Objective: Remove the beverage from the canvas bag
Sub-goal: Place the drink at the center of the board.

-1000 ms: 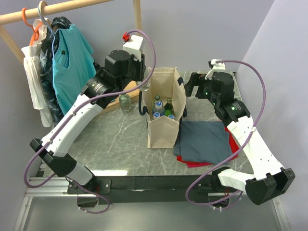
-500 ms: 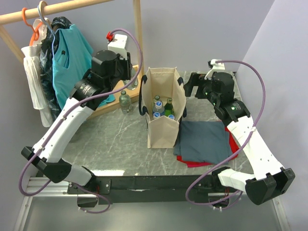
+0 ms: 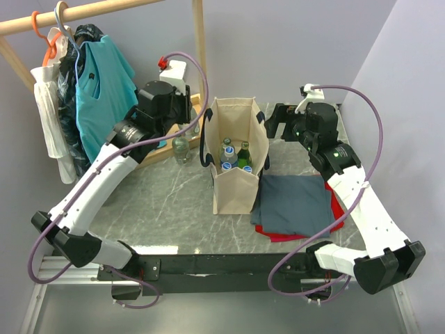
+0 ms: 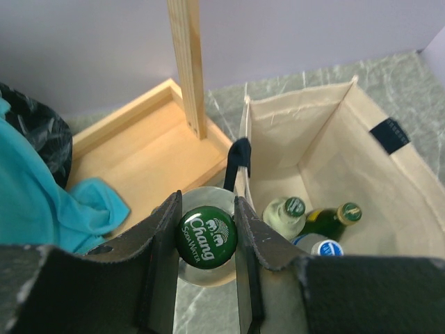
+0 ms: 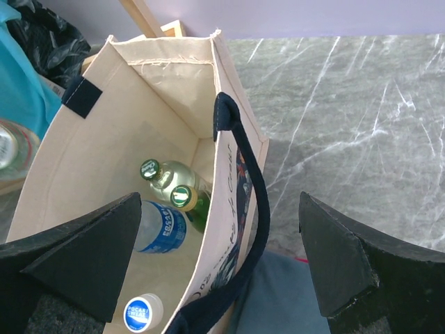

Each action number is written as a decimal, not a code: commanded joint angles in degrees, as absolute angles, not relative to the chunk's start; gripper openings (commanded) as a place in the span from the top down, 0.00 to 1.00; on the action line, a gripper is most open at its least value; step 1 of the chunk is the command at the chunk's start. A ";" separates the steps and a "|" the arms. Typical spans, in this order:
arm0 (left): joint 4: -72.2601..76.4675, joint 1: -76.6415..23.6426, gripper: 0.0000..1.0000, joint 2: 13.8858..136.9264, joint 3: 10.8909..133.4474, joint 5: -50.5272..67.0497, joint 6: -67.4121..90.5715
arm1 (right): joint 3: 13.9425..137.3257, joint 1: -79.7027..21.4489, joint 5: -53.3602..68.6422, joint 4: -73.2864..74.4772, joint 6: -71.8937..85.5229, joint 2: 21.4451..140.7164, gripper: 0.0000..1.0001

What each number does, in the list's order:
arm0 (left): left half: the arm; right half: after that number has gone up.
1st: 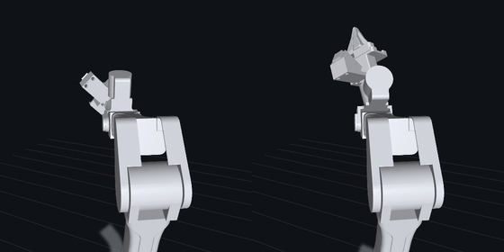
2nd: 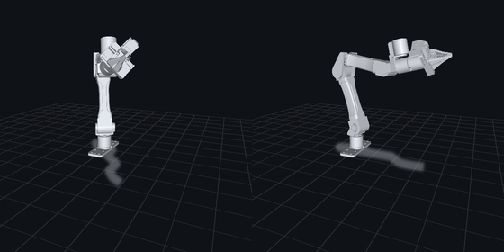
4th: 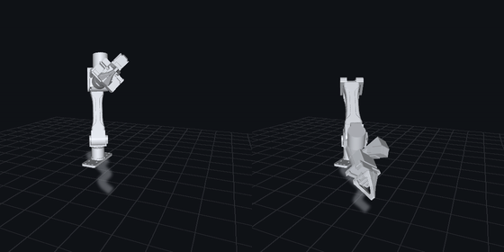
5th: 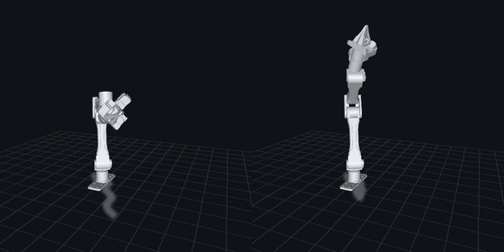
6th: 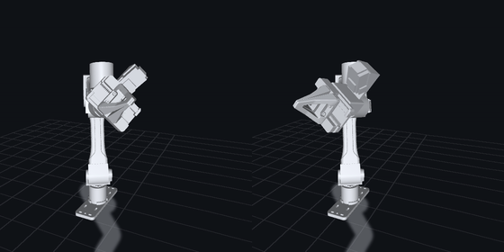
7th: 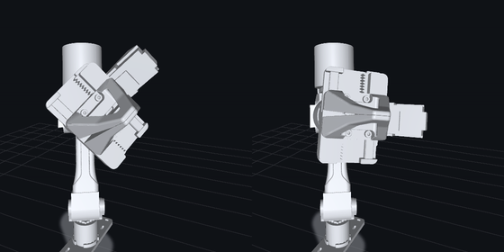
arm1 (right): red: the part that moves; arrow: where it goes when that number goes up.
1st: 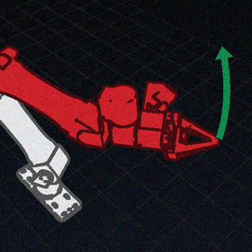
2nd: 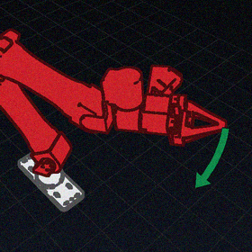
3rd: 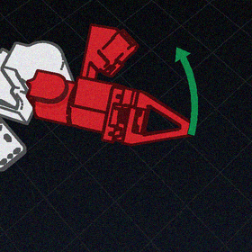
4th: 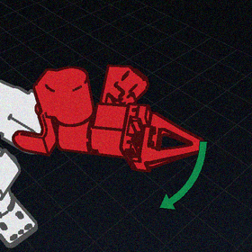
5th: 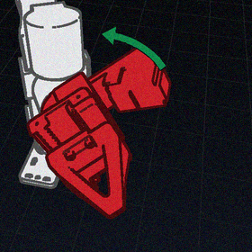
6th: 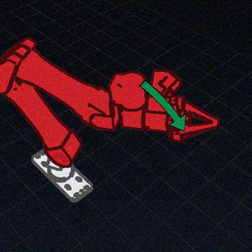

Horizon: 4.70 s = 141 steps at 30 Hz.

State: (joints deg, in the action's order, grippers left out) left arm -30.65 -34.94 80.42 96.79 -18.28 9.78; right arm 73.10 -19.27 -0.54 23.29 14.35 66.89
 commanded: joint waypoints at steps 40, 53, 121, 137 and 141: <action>-0.35 -34.37 0.99 90.00 84.56 -21.62 12.48 | 74.88 -19.42 -1.93 23.03 13.01 67.41 0.00; 7.64 -34.01 0.99 93.34 78.57 -20.83 15.64 | 74.71 -19.51 -2.20 23.29 12.83 67.68 0.00; 13.18 -33.57 0.99 100.11 74.27 -28.04 17.23 | 74.80 -19.51 -1.58 23.82 12.13 68.55 0.00; 13.89 -33.57 0.85 100.81 73.13 -29.18 17.67 | 74.79 -19.51 -1.41 23.64 12.13 68.64 0.00; 13.71 -33.57 0.60 100.20 72.69 -28.65 18.10 | 74.88 -19.51 -1.23 23.82 12.22 68.56 0.00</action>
